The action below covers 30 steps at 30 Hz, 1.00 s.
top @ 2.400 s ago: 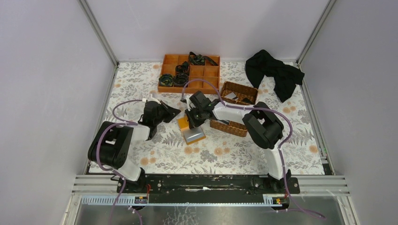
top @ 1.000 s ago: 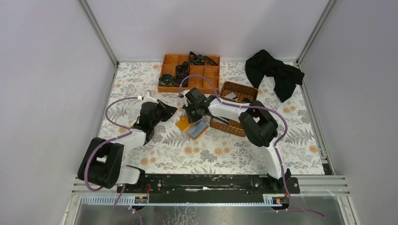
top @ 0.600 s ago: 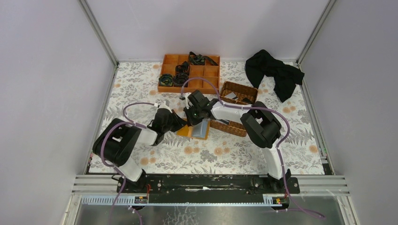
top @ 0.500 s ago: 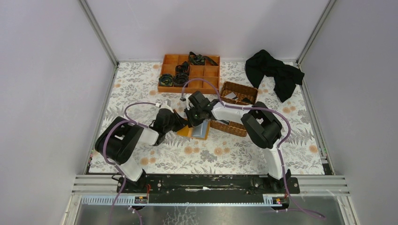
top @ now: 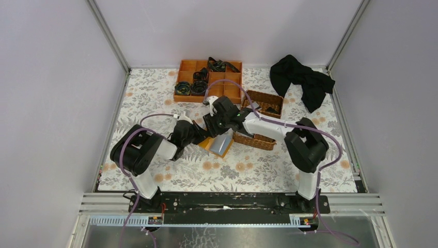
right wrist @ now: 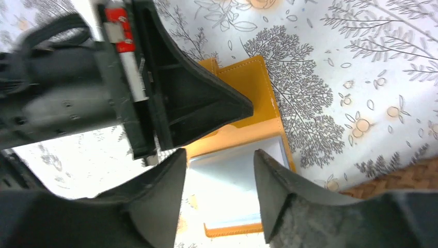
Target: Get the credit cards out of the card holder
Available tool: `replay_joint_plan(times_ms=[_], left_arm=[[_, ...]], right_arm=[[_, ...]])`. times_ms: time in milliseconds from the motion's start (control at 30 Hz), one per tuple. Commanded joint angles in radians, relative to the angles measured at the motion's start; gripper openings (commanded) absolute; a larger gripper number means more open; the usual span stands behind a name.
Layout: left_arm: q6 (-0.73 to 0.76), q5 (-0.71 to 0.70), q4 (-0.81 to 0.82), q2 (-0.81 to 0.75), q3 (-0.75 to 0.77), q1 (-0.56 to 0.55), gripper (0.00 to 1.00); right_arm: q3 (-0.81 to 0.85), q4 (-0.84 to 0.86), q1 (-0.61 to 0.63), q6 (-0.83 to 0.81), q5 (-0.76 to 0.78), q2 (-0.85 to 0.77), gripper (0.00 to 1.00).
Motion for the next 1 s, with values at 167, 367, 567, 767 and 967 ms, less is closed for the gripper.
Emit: replay_joint_plan(times_ms=[167, 367, 567, 767, 967], left_arm=[[-0.015, -0.053, -0.110, -0.025, -0.079, -0.012, 0.00], [-0.049, -0.083, -0.084, -0.082, -0.126, -0.026, 0.00], [-0.047, -0.096, -0.111, -0.139, -0.152, -0.039, 0.00], [-0.046, -0.097, -0.116, -0.159, -0.166, -0.048, 0.00], [-0.044, -0.094, -0.117, -0.174, -0.179, -0.053, 0.00]], right_arm=[[-0.157, 0.018, 0.009, 0.051, 0.059, -0.209, 0.63], [-0.270, 0.051, 0.008, 0.094, 0.062, -0.283, 0.67], [-0.343, 0.093, 0.008, 0.127, 0.059, -0.314, 0.62], [-0.364, 0.142, 0.013, 0.150, 0.018, -0.282, 0.57], [-0.336, 0.157, 0.024, 0.146, -0.002, -0.218, 0.53]])
